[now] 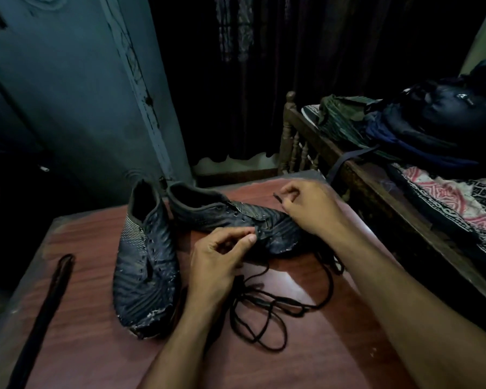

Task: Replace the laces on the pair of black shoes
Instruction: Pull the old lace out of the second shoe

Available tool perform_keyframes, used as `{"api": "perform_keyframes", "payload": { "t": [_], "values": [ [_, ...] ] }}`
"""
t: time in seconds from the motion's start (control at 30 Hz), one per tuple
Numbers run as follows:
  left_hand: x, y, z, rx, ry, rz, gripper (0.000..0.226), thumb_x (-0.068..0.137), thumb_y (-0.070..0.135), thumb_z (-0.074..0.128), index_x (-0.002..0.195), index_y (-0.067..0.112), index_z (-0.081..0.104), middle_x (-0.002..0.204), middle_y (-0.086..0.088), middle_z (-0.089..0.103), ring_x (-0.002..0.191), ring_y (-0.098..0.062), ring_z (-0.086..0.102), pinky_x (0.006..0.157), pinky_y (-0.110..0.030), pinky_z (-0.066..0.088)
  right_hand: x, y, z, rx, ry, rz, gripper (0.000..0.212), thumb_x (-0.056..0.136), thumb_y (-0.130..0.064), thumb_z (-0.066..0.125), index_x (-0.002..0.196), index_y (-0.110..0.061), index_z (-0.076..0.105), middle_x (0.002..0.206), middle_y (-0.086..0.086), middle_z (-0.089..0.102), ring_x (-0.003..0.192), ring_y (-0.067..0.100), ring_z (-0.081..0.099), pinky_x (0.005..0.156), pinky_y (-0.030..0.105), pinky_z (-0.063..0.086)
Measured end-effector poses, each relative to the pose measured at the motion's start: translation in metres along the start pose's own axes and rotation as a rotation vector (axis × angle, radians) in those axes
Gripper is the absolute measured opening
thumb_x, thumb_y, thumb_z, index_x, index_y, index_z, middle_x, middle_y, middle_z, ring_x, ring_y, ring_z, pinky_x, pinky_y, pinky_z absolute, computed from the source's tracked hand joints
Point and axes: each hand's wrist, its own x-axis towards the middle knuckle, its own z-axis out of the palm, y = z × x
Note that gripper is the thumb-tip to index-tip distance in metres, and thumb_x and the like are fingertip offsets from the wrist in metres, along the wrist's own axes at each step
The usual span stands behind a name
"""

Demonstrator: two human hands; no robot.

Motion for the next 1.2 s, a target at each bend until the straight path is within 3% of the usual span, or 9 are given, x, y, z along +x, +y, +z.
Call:
{"api": "perform_keyframes", "payload": {
  "t": [0.07,0.13,0.23,0.3,0.43,0.6,0.83,1.03,1.2],
  "values": [
    [-0.001,0.001,0.001,-0.035,0.008,-0.024,0.016,0.082,0.008,0.082,0.093,0.019,0.081,0.086,0.005,0.077,0.074,-0.004,0.067,0.064,-0.017,0.05,0.023,0.004,0.01,-0.223,-0.065,0.001,0.009,0.087,-0.03,0.068,0.084,-0.021,0.067,0.095,0.007,0.073,0.094,0.029,0.068,0.075,0.035,0.051],
    [0.0,0.001,0.001,-0.085,0.034,-0.046,0.015,0.08,0.005,0.083,0.089,0.017,0.079,0.075,0.004,0.073,0.064,-0.004,0.059,0.054,-0.017,0.046,0.039,0.006,0.018,-0.406,-0.085,-0.035,0.025,0.087,-0.039,0.068,0.083,-0.015,0.065,0.098,0.014,0.072,0.096,0.035,0.068,0.077,0.038,0.053],
    [0.002,-0.002,0.001,-0.074,0.049,-0.048,0.014,0.08,0.008,0.085,0.081,0.018,0.075,0.075,0.0,0.074,0.062,-0.006,0.059,0.05,-0.02,0.046,0.049,0.002,0.024,-0.516,-0.051,-0.063,0.03,0.09,-0.033,0.065,0.102,-0.006,0.071,0.108,0.018,0.071,0.104,0.037,0.067,0.083,0.038,0.051],
    [0.002,-0.003,0.0,-0.063,0.045,-0.036,0.015,0.079,0.009,0.085,0.08,0.02,0.075,0.077,-0.002,0.075,0.064,-0.006,0.06,0.053,-0.021,0.048,0.049,-0.001,0.029,-0.5,-0.049,-0.056,0.022,0.089,-0.027,0.061,0.096,-0.009,0.071,0.102,0.016,0.073,0.1,0.035,0.068,0.078,0.035,0.048],
    [0.002,0.001,-0.001,-0.137,0.033,-0.005,0.017,0.08,0.001,0.082,0.082,0.017,0.076,0.081,-0.003,0.077,0.073,-0.007,0.068,0.068,-0.019,0.053,0.026,-0.006,0.021,-0.113,0.082,-0.065,0.013,0.088,-0.024,0.063,0.078,-0.018,0.069,0.083,-0.001,0.069,0.084,0.022,0.067,0.071,0.032,0.046],
    [-0.001,0.015,-0.002,-0.263,0.029,-0.015,0.009,0.078,0.007,0.08,0.082,0.012,0.074,0.078,-0.001,0.073,0.07,-0.005,0.063,0.062,-0.018,0.049,-0.062,-0.046,-0.009,0.424,0.054,-0.193,0.008,0.092,-0.019,0.072,0.084,-0.022,0.072,0.074,-0.011,0.067,0.066,0.003,0.06,0.061,0.016,0.044],
    [-0.039,0.053,0.001,-0.423,-0.063,0.027,0.009,0.073,0.017,0.079,0.078,0.023,0.079,0.08,0.001,0.073,0.072,-0.01,0.065,0.066,-0.022,0.052,-0.135,-0.067,-0.031,0.854,-0.042,-0.09,0.007,0.093,-0.006,0.07,0.09,-0.01,0.073,0.08,0.004,0.076,0.075,0.016,0.075,0.067,0.027,0.06],
    [-0.074,0.079,-0.002,-0.43,-0.064,0.01,0.009,0.072,0.015,0.078,0.079,0.019,0.08,0.078,-0.005,0.073,0.07,-0.014,0.066,0.066,-0.024,0.054,-0.157,-0.067,-0.051,0.743,-0.05,-0.18,0.004,0.092,-0.014,0.073,0.09,-0.017,0.075,0.084,0.002,0.076,0.078,0.02,0.074,0.076,0.049,0.061],
    [-0.085,0.099,-0.022,-0.215,-0.13,0.089,0.013,0.077,0.013,0.08,0.088,0.018,0.081,0.081,-0.004,0.074,0.071,-0.013,0.066,0.068,-0.025,0.054,-0.172,-0.075,-0.06,0.724,-0.094,-0.228,0.006,0.092,-0.018,0.074,0.086,-0.018,0.076,0.08,-0.001,0.075,0.073,0.017,0.071,0.072,0.044,0.06]
  ]
}}
